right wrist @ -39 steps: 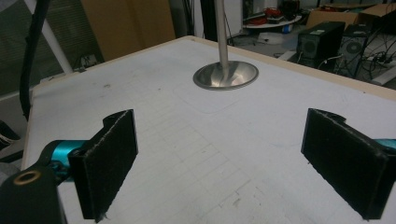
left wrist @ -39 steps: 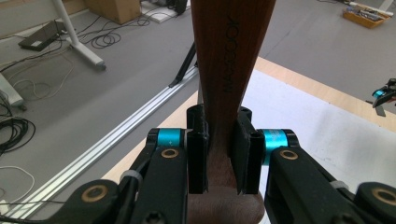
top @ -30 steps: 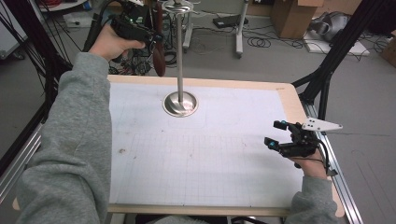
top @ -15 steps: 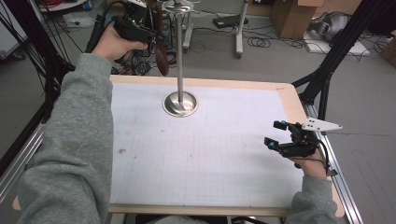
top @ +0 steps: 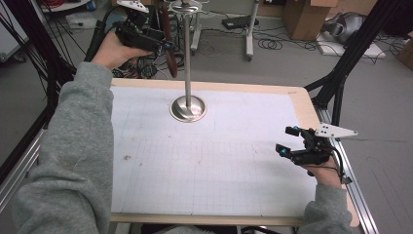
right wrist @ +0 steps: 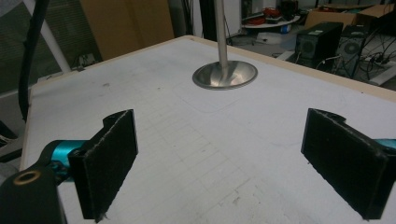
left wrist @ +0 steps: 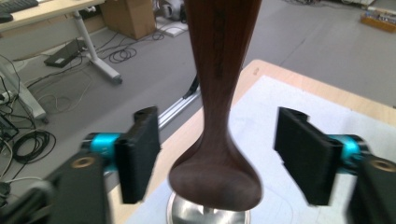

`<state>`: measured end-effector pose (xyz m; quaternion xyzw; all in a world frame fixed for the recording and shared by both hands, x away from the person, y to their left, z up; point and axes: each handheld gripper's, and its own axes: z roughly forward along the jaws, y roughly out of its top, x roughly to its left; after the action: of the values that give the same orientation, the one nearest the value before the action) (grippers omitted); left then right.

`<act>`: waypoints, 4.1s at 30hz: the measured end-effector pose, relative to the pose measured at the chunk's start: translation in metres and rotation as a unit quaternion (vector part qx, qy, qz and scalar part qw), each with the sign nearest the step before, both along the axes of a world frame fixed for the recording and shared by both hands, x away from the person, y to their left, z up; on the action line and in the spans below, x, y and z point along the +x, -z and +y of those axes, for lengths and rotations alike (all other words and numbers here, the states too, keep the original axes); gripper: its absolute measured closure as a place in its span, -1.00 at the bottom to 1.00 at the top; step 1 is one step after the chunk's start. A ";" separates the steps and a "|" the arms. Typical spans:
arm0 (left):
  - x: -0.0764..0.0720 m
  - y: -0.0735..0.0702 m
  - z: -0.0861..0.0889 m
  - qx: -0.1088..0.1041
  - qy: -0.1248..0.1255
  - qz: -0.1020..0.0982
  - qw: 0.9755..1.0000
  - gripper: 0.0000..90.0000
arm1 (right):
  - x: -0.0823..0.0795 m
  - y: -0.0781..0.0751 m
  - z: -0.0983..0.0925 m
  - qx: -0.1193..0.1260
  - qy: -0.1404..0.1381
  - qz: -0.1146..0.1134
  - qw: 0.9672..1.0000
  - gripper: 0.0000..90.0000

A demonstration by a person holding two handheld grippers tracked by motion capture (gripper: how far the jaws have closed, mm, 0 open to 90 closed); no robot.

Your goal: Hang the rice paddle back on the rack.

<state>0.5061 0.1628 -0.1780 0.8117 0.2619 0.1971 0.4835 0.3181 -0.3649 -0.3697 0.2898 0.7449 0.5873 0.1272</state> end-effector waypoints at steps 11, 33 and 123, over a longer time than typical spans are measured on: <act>-0.023 0.014 0.014 -0.030 0.021 0.006 0.999 -0.75 | -0.002 -0.003 0.000 0.002 0.001 -0.009 1.000 -0.79; -0.070 0.060 0.045 -0.050 0.022 0.006 0.998 -0.75 | 0.001 -0.005 0.007 0.003 -0.004 -0.015 1.000 -0.79; -0.184 0.197 0.129 -0.105 -0.071 -0.018 0.992 -0.75 | 0.020 -0.001 0.022 0.014 0.002 -0.019 1.000 -0.79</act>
<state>0.3225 0.2914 -0.3753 0.7318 0.3291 0.2170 0.5559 0.3384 -0.3433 -0.3683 0.2813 0.7335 0.6031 0.1384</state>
